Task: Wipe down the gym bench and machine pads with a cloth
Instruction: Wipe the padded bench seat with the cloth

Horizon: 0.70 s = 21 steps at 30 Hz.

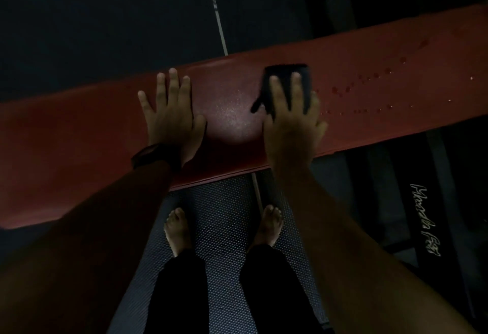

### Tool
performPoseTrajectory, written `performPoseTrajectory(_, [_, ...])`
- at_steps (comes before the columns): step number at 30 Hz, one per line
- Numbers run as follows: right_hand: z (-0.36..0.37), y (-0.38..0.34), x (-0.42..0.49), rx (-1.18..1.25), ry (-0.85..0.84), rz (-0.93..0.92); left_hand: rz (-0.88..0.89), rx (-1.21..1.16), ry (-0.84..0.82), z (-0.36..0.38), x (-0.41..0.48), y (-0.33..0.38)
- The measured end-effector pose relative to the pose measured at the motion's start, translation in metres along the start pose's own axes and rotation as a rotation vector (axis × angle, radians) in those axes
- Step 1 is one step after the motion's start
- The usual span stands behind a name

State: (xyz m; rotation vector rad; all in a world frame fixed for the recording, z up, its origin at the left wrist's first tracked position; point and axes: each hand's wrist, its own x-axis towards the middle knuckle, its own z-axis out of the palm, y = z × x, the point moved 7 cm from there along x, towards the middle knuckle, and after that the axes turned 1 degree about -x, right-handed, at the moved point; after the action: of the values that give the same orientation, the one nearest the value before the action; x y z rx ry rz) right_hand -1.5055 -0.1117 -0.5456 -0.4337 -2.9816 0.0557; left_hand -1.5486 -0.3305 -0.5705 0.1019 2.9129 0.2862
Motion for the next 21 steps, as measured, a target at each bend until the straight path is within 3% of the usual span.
performPoseTrajectory(2, [-0.004,0.004,-0.023,0.009,-0.007,0.186,-0.013,0.008,0.011,0.0,0.0,0.005])
performPoseTrajectory(4, [-0.008,-0.023,-0.052,0.046,-0.031,0.14,-0.022,0.032,0.011,0.003,0.0,0.008])
performPoseTrajectory(8, [-0.002,-0.071,-0.052,0.123,-0.039,-0.398,-0.02,0.09,-0.004,0.008,-0.004,0.013])
performPoseTrajectory(11, [0.003,-0.069,0.001,0.046,0.119,-0.56,-0.024,0.093,-0.01,0.009,-0.003,0.014])
performPoseTrajectory(14, [0.009,-0.047,0.041,-0.053,0.145,-0.415,-0.018,0.084,-0.007,0.009,-0.003,0.013])
performPoseTrajectory(18, [0.002,-0.018,0.038,-0.068,0.078,0.077,-0.006,0.081,-0.025,0.01,-0.001,0.015])
performPoseTrajectory(21, [0.001,-0.039,-0.003,0.048,0.005,0.087,0.004,0.079,-0.04,0.009,0.001,0.016])
